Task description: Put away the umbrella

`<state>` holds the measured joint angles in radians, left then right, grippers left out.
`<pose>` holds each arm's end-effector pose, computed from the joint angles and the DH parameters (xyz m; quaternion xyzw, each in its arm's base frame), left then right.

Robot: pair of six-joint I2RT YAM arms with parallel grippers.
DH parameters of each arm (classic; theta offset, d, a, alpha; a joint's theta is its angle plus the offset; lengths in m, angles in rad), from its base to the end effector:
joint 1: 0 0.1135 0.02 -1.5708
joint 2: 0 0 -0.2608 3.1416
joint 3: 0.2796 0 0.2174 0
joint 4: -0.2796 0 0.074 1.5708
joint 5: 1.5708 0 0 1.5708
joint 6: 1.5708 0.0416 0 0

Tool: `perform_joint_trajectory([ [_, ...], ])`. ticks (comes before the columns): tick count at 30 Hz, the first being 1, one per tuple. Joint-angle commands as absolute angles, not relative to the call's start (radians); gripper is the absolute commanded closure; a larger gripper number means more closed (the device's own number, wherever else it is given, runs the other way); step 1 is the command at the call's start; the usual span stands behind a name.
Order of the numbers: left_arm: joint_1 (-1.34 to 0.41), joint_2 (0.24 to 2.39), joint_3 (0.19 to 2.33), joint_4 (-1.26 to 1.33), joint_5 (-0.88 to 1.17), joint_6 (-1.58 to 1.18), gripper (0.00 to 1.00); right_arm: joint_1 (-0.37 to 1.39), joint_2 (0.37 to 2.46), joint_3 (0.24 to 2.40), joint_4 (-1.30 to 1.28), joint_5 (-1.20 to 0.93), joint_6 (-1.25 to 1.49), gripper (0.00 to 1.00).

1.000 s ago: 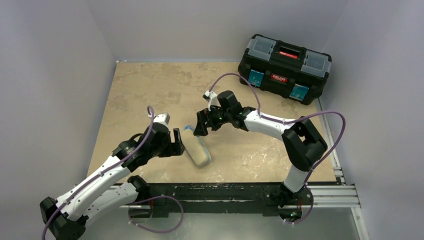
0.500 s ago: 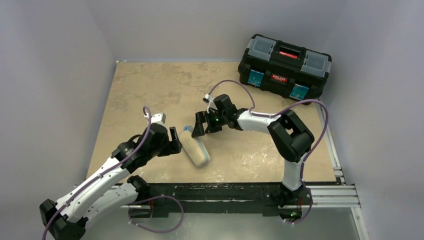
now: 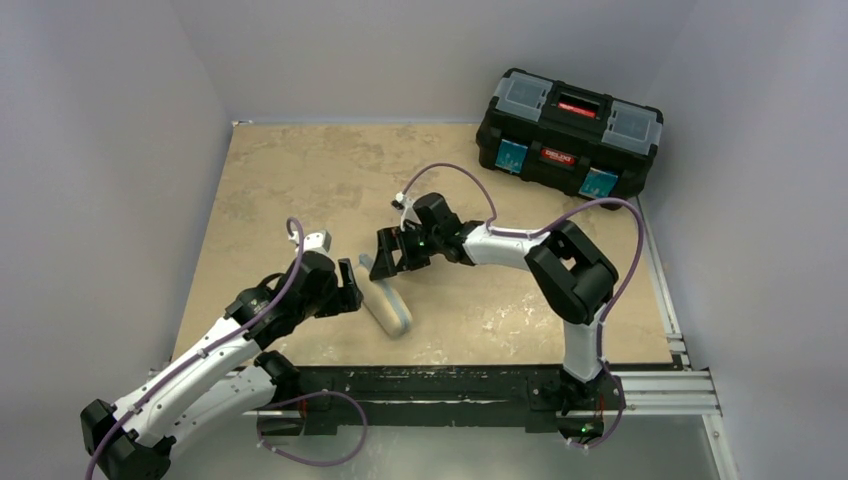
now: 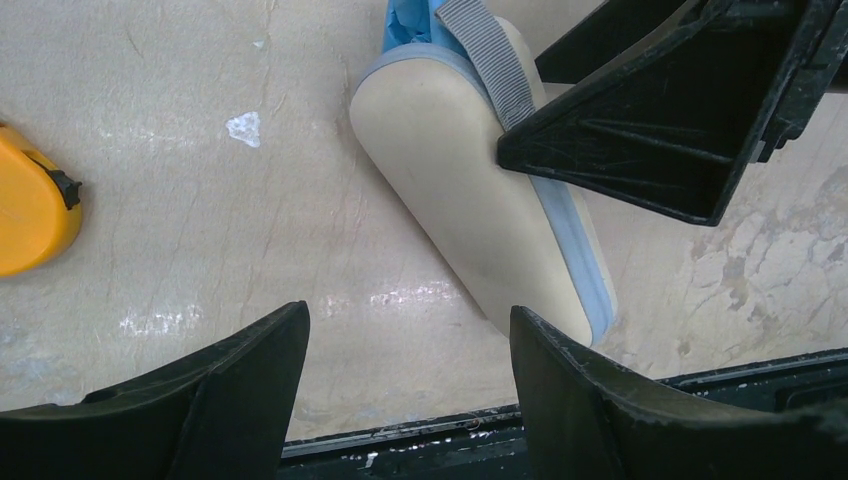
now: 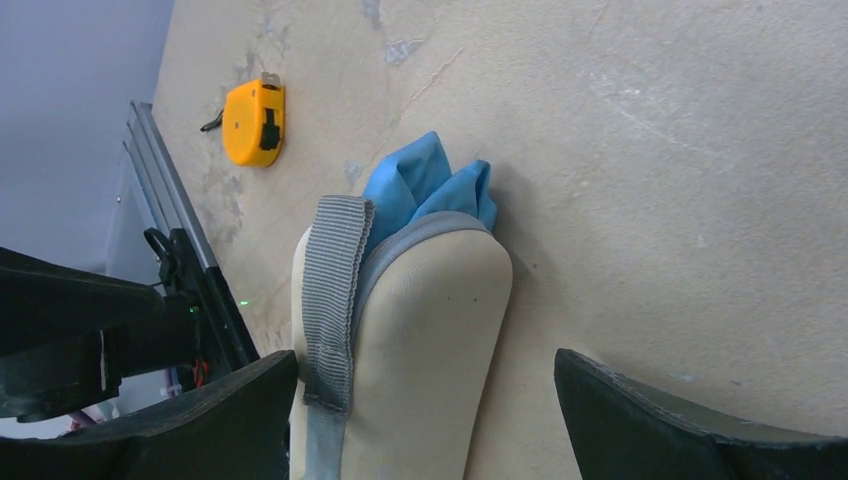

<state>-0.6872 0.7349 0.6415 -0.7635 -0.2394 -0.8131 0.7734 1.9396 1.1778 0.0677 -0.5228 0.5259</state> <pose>0.0952 -0.0654 0.2421 -0.1002 0.9258 -0.1547 0.3301 0.2654 0.2882 0.1856 -0.2168 0.8545 0.4344 0.1850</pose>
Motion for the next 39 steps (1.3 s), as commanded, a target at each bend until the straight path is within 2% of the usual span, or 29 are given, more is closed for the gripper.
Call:
perform_joint_trajectory([
  [1, -0.683, 0.729, 0.635, -0.72, -0.244, -0.827, 0.28, 0.801, 1.94, 1.224, 0.075, -0.528, 0.535, 0.01],
  [12, -0.681, 0.723, 0.628, -0.718, -0.244, -0.828, 0.28, 0.81, 1.919, 1.256, 0.056, -0.518, 0.551, 0.01],
  [30, -0.681, 0.713, 0.624, -0.721, -0.25, -0.83, 0.29, 0.919, 1.992, 1.436, -0.255, -0.255, 0.427, 0.01],
  [39, -0.681, 0.712, 0.623, -0.721, -0.25, -0.83, 0.29, 0.978, 2.039, 1.486, -0.327, -0.089, 0.401, 0.15],
])
